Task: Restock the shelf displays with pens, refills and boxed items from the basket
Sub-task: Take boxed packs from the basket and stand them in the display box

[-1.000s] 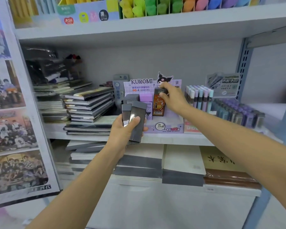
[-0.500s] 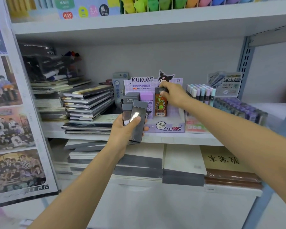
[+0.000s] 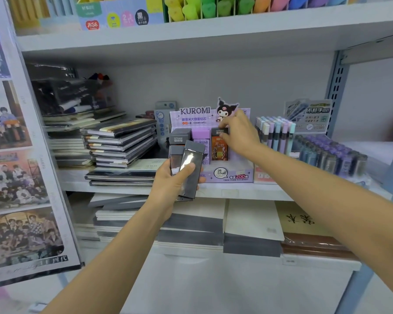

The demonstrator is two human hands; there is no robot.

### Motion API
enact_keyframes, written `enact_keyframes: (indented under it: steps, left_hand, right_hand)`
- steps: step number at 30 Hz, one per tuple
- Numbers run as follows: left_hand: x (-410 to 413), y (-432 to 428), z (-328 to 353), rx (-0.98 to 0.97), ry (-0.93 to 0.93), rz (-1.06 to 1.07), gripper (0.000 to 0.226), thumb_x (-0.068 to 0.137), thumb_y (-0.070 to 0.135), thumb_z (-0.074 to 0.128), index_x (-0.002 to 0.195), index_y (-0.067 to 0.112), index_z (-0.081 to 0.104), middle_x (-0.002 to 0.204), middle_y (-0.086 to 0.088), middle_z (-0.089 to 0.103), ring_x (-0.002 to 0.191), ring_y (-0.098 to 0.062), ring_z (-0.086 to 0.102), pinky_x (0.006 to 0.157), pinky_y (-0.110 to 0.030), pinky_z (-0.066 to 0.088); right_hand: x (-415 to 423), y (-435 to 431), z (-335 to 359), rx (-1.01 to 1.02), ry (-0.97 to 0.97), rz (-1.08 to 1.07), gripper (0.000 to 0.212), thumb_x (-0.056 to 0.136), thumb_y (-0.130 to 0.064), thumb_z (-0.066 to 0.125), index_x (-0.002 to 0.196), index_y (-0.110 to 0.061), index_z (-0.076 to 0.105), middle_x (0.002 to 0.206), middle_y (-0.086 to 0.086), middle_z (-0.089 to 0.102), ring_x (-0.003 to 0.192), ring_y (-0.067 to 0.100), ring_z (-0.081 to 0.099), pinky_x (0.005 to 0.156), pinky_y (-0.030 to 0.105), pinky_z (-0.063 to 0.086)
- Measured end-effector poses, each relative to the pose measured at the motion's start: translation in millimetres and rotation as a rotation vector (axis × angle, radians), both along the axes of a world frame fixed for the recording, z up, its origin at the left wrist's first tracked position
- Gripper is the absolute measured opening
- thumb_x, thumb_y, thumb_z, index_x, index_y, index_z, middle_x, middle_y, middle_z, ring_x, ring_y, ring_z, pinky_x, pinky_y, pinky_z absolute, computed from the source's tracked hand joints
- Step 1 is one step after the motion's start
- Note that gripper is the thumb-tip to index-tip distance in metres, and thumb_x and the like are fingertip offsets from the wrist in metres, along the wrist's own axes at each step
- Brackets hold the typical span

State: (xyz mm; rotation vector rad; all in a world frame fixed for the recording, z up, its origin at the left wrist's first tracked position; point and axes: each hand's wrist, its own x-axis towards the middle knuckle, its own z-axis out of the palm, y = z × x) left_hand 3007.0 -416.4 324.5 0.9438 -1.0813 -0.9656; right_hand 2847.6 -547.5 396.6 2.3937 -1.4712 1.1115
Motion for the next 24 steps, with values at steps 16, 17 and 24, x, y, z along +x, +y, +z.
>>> enact_keyframes:
  steps: [16,17,24]
  left_hand:
    - [-32,18,23,0.22,0.06,-0.137,0.045,0.098,0.052,0.042,0.106,0.016,0.069,0.101,-0.016,0.074,0.074,-0.025,0.073,0.055,-0.027,0.055]
    - [-31,20,23,0.23,0.057,-0.167,0.044,0.096,0.051,0.047,0.107,0.015,0.069,0.1,-0.015,0.074,0.071,-0.023,0.071,0.055,-0.027,0.055]
    - [-37,23,30,0.104,0.045,-0.03,0.043,0.062,0.019,0.08,0.1,0.008,0.062,0.07,-0.005,0.072,0.049,-0.015,0.061,0.044,-0.022,0.049]
  right_hand:
    - [-23,72,2,0.657,-0.682,0.635,0.017,0.098,-0.018,0.055,0.107,-0.003,0.059,0.081,0.01,0.062,0.056,0.012,0.057,0.054,0.021,0.051]
    - [-27,73,5,0.666,-0.699,0.646,0.022,0.098,-0.022,0.054,0.108,-0.003,0.058,0.085,0.011,0.062,0.059,0.013,0.058,0.057,0.022,0.052]
    - [-40,79,9,0.713,-0.722,0.703,0.037,0.093,-0.019,0.062,0.126,-0.005,0.053,0.111,0.013,0.062,0.093,0.019,0.064,0.075,0.023,0.057]
